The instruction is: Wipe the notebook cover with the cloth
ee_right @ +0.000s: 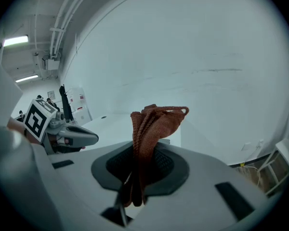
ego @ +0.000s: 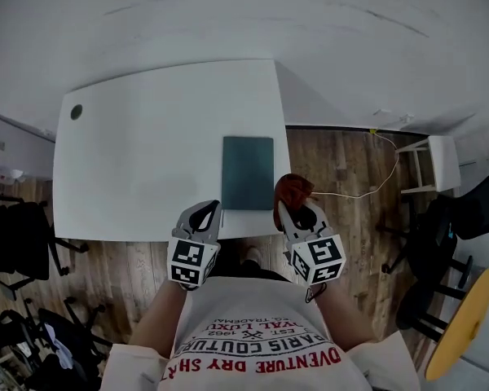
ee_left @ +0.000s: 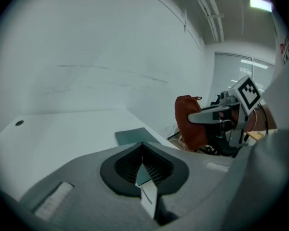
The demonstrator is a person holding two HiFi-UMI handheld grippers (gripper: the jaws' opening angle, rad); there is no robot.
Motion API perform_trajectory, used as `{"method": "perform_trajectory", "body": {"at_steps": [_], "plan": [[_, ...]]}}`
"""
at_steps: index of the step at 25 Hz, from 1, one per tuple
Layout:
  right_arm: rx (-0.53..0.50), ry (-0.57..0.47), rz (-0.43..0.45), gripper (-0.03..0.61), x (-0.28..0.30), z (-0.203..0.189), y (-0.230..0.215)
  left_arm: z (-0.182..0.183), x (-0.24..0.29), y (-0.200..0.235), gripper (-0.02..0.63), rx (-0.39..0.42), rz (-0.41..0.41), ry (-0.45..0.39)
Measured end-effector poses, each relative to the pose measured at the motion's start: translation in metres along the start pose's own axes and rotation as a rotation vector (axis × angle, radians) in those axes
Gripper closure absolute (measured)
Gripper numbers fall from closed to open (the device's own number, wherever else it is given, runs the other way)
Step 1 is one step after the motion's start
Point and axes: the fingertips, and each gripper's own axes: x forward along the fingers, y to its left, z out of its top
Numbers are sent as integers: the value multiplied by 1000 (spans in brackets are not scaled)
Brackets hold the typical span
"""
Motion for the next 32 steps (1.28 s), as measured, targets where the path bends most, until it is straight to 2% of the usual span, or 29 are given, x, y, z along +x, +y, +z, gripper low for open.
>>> {"method": "perform_trajectory", "body": {"at_steps": [7,10,13,15,18,20,23,28,30,32], "plan": [[32,95,7,508,47,-20,-9,-62,53,3,603,-89,-107,191],[51,122,14,508,64,-25,-9,-79,69,-3,603,-83,-151,252],[60,130,32,508,77,-24,-4,-94,79,-4,603,-51,-153,326],[53,130,43,508,86,-22,-1,-96,82,-2,603,-55,-150,342],[45,136,55,508,100,-18,3,-96,84,0,603,-132,-144,353],[36,140,66,508,110,-14,5,-96,85,0,603,-182,-146,384],[11,127,87,508,130,0,11,-97,86,0,603,-205,-169,440],[-43,96,120,508,172,23,25,-98,86,0,603,-188,-147,421],[-24,116,128,508,192,21,27,-98,86,0,603,-168,-136,424],[39,150,135,508,212,13,27,-97,87,0,603,-134,-130,430]]}}
